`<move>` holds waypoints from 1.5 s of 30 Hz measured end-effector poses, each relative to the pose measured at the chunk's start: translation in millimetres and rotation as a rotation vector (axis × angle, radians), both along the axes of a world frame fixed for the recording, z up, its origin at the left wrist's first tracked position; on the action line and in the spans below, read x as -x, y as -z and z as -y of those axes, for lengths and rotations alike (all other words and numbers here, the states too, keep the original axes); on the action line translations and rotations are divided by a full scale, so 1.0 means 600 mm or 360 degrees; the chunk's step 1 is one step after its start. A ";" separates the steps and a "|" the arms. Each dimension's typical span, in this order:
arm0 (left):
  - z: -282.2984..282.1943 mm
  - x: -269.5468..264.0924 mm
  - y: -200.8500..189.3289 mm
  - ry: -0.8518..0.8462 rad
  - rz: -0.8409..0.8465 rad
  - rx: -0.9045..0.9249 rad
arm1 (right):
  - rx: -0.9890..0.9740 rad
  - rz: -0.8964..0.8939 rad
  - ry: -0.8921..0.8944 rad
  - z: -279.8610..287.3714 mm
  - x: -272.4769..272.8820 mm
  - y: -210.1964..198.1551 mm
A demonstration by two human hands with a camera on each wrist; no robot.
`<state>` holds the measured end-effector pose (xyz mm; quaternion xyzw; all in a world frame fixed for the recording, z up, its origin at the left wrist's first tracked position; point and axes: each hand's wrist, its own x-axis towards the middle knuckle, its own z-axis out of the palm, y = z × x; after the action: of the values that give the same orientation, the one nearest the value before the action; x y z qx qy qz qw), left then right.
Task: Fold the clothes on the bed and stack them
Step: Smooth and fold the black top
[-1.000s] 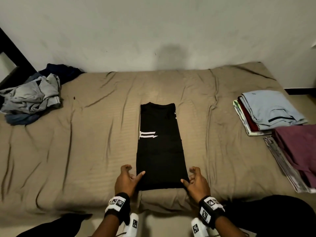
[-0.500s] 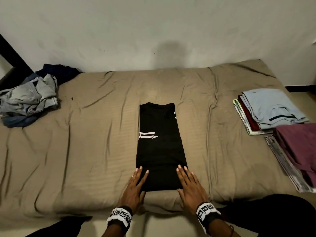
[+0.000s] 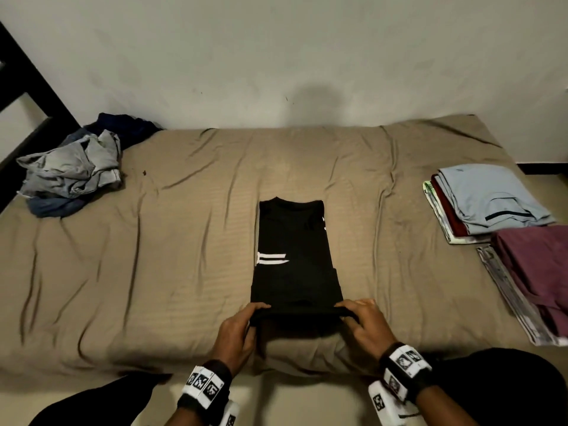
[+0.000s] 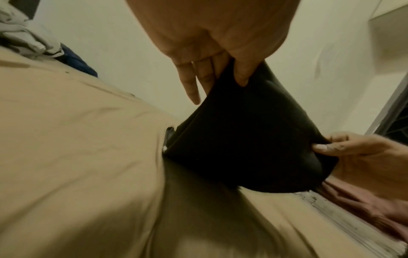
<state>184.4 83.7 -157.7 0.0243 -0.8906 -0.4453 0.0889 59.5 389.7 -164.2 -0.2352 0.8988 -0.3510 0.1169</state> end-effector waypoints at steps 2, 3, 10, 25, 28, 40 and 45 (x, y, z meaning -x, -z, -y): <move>-0.004 -0.020 -0.053 -0.0060 -0.0110 0.0012 | 0.0242 0.0136 -0.0036 -0.016 -0.008 -0.053; -0.007 -0.028 -0.081 -0.0104 -0.0182 -0.0012 | 0.0386 0.0277 -0.0045 -0.022 -0.011 -0.081; -0.009 0.076 -0.119 -0.0338 -0.0045 -0.0927 | 0.1110 0.0823 0.0312 0.035 0.083 -0.123; 0.052 0.239 0.111 -0.0476 0.0546 -0.1196 | 0.1146 0.1254 0.0781 0.099 0.135 0.064; 0.042 0.253 0.091 -0.0535 0.0394 -0.1320 | 0.1153 0.1116 0.0805 0.103 0.140 0.059; -0.016 0.139 0.108 -0.0656 0.0805 -0.0533 | 0.0448 0.0770 0.0997 0.102 0.054 0.101; -0.033 0.121 0.105 -0.0825 0.0823 -0.0529 | 0.0323 0.0737 0.0972 0.097 0.054 0.127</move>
<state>111.9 103.2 -220.8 0.3735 -0.7637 -0.5254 -0.0341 27.2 331.7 -240.5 0.1178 0.8380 -0.5004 0.1829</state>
